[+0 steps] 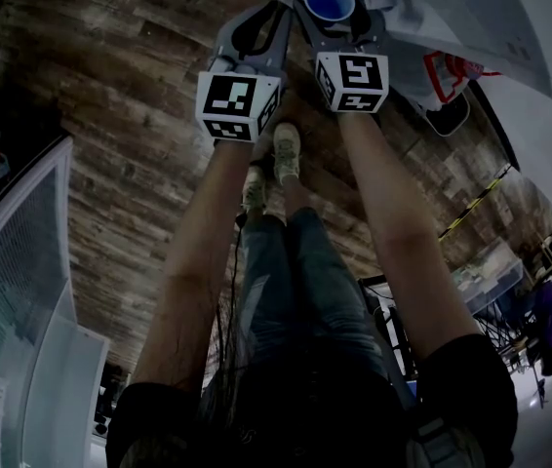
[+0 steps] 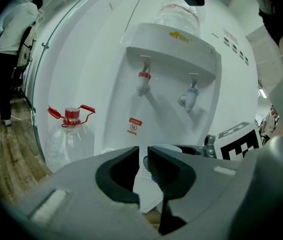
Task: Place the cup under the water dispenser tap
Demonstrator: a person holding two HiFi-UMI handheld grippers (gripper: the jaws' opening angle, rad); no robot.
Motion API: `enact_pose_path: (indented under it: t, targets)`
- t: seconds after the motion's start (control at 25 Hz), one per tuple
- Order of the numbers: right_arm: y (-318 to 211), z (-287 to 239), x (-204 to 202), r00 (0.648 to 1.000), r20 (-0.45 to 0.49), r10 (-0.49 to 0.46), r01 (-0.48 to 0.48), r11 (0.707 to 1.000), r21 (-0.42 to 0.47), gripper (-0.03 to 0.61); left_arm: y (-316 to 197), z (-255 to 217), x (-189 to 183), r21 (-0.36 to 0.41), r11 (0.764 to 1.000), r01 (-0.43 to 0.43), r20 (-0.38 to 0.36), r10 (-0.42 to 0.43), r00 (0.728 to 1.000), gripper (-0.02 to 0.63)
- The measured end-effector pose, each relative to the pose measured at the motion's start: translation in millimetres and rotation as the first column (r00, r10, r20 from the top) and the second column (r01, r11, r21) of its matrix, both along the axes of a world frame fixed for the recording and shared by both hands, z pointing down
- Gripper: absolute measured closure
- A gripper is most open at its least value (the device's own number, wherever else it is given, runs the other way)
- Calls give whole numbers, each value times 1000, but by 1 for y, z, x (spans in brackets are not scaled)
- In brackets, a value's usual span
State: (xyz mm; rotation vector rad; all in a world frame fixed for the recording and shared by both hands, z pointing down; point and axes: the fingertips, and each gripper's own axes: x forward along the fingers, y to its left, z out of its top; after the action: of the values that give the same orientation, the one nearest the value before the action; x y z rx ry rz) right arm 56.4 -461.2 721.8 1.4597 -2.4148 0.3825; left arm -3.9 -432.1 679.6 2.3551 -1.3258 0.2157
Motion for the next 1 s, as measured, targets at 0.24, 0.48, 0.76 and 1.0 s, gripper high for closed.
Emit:
enact_pose_path:
  t: [0.24, 0.48, 0.76, 1.0]
  targets:
    - [9, 6, 5, 1000, -7, 18, -18, 999, -29, 242, 4, 1, 0, -8, 1000, -3, 3, 3, 1000, 568]
    - [18, 13, 8, 999, -34, 4, -6, 998, -58, 256, 7, 2, 3, -12, 1000, -6, -1, 6, 1000, 568]
    - [15, 6, 5, 997, -71, -23, 23, 1000, -1, 293, 7, 4, 5, -12, 1000, -16, 2, 16, 1000, 568]
    - [6, 9, 1, 996, -94, -11, 12, 1000, 4, 295, 3, 8, 3, -20, 1000, -16, -3, 15, 1000, 566]
